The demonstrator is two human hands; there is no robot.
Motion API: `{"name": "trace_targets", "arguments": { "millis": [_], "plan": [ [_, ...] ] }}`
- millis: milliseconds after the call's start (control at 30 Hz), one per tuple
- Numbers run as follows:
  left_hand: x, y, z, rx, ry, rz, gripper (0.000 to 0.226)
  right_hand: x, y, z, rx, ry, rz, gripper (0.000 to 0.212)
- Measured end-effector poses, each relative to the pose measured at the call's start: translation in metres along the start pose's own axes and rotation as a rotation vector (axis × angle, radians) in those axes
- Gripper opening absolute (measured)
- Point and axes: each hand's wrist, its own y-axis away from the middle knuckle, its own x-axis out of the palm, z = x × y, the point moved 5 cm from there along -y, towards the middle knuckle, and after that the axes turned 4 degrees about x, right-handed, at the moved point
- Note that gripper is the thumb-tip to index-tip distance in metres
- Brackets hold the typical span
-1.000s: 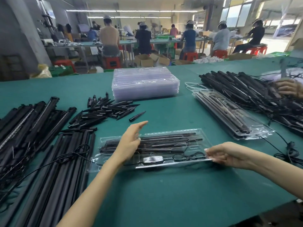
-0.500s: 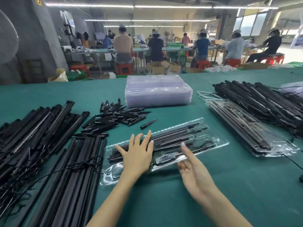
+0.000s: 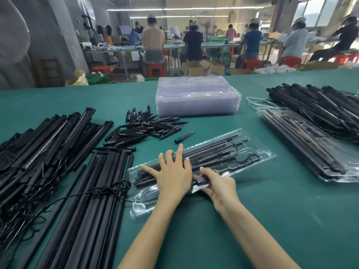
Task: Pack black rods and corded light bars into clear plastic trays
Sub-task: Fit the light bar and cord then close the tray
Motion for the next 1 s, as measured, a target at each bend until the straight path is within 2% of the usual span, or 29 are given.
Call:
{"name": "trace_targets", "arguments": {
  "millis": [100,300,367,500,633,700,733,833,900,1000],
  "plan": [
    [-0.001,0.003,0.0,-0.006,0.011,-0.026,0.05,0.001,-0.002,0.0,-0.046,0.013,-0.063,0.014],
    [-0.004,0.004,0.002,-0.006,0.062,-0.075,0.049,0.003,0.001,0.001,-0.256,0.147,-0.182,0.019],
    [-0.004,0.004,0.002,-0.006,0.062,-0.079,0.049,0.002,0.0,0.001,-0.267,0.132,-0.187,0.018],
    [-0.005,0.005,0.0,-0.01,0.058,-0.089,0.049,0.0,-0.002,0.001,-0.287,0.11,-0.216,0.03],
    [-0.008,0.007,-0.002,-0.019,0.074,-0.114,0.05,-0.002,-0.004,0.003,-0.229,0.156,-0.128,0.029],
    [-0.009,0.007,-0.001,-0.032,0.082,-0.117,0.052,-0.001,-0.006,0.004,-0.187,0.165,-0.037,0.01],
    [-0.01,0.007,-0.001,-0.038,0.086,-0.121,0.054,-0.001,-0.006,0.004,-0.179,0.17,-0.014,0.008],
    [-0.011,0.008,-0.002,-0.039,0.091,-0.137,0.055,-0.001,-0.008,0.003,-0.204,0.172,-0.032,0.009],
    [-0.011,0.008,-0.002,-0.038,0.089,-0.138,0.055,-0.001,-0.006,0.003,-0.259,0.184,-0.077,0.013],
    [-0.01,0.008,-0.001,-0.04,0.099,-0.144,0.054,-0.001,-0.005,0.005,-0.384,0.215,-0.147,0.035]
  ]
}}
